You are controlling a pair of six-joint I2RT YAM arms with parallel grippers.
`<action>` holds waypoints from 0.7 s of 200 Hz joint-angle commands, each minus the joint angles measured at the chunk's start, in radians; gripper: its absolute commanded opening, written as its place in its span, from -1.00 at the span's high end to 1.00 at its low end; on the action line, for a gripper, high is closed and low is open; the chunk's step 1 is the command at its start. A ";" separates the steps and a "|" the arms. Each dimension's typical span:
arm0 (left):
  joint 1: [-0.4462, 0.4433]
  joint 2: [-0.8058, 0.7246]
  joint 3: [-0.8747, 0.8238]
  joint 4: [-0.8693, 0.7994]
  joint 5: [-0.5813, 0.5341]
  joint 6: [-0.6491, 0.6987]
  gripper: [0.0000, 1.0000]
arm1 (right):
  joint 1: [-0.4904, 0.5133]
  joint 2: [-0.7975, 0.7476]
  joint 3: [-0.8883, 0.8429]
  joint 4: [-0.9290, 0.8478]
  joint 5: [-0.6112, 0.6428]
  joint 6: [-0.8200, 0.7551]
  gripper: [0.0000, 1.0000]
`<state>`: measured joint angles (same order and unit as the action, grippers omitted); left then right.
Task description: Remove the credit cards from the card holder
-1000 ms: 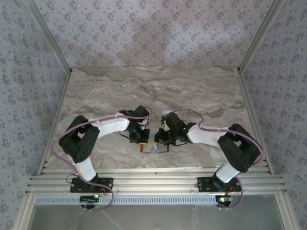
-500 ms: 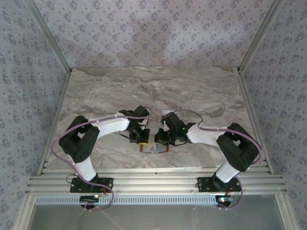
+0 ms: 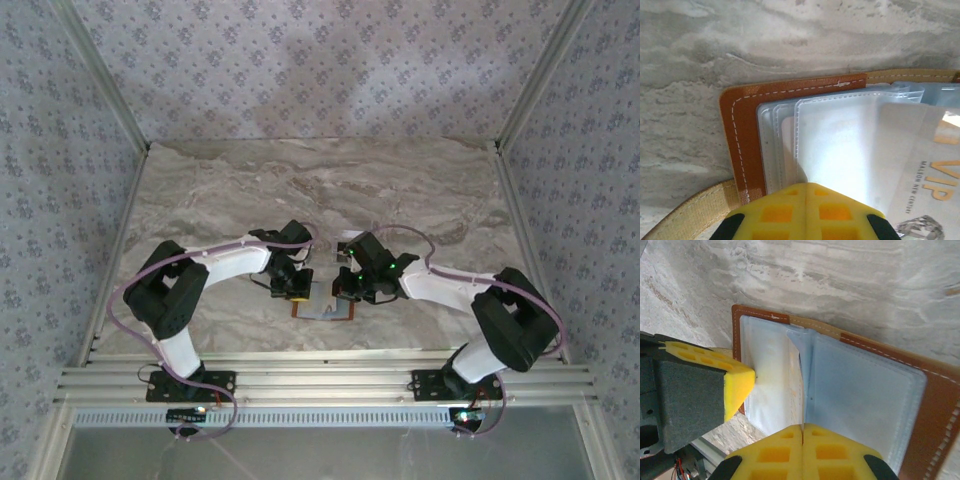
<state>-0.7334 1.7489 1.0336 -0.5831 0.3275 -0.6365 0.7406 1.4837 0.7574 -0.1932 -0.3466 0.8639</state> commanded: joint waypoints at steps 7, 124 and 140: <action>-0.003 0.025 -0.001 -0.052 -0.044 0.014 0.90 | -0.018 -0.060 0.012 -0.097 0.061 -0.040 0.97; -0.003 -0.041 0.047 -0.089 -0.066 -0.001 0.72 | -0.215 -0.169 0.163 -0.335 -0.035 -0.543 1.00; -0.004 -0.047 0.057 -0.089 -0.067 -0.003 0.71 | -0.228 -0.135 0.242 -0.417 -0.023 -0.689 1.00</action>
<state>-0.7334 1.7466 1.0542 -0.6338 0.2836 -0.6373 0.5323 1.3190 0.8856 -0.4690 -0.3378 0.4541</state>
